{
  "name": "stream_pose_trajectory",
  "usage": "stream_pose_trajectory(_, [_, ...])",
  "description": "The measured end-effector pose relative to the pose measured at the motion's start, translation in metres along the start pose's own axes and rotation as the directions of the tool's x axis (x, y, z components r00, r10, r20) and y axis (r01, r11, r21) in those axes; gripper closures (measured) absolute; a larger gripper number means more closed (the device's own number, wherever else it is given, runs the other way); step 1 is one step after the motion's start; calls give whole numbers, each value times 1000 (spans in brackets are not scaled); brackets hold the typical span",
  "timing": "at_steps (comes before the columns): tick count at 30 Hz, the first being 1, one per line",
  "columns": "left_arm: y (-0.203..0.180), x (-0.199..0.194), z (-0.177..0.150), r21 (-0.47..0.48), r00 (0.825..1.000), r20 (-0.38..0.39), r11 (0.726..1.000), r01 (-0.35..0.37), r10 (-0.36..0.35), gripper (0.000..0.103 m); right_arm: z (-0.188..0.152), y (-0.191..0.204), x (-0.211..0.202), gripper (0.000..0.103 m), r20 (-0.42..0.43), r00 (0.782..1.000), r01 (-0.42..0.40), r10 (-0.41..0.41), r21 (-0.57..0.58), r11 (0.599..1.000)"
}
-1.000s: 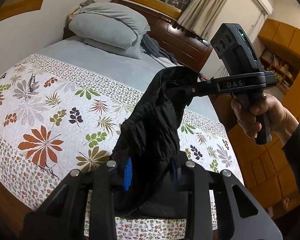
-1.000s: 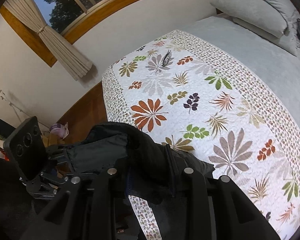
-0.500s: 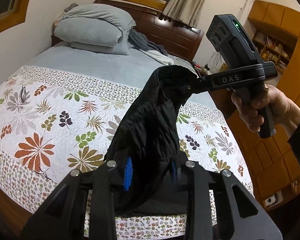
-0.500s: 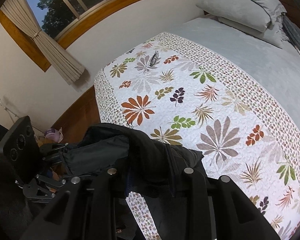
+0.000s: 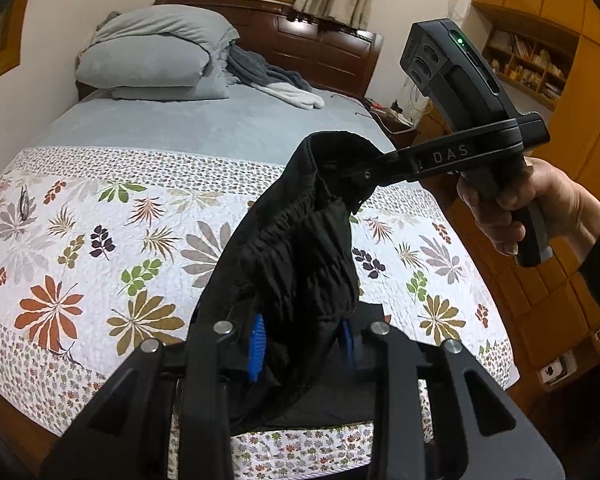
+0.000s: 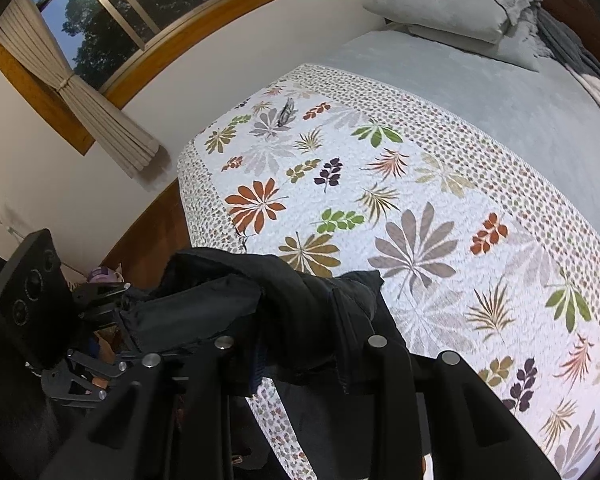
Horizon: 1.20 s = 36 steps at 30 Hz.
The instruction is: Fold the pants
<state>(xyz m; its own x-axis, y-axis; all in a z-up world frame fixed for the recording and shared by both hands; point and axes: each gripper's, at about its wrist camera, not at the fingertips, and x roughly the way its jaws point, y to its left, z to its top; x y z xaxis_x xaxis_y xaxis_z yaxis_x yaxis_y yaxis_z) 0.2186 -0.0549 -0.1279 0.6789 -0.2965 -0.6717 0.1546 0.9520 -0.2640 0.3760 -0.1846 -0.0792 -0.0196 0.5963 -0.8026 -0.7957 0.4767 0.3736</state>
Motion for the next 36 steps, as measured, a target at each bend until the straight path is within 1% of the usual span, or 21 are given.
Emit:
stream_pose_trajectory(15, [-47,46,-23,83,997,-78,996,33,-27,75,-61,-48,-5,74,-22,999,38,-37,33,999])
stream_pose_trajectory(21, [-60,64,-32,104,993,-114,993,48,-36,75,-80,-65,-1,75,-28,999,35,-34,55,998])
stream_pose_trajectory(30, [-70,84,-42,123,986,-158,990,65,-45,75,-99,-83,5,74,-43,999,33,-30,69,997])
stream_pose_trajectory(36, [-79,101,-55,139,979,-199,987,82,-54,75,-119,-97,11,75,-49,998,30,-26,90,996])
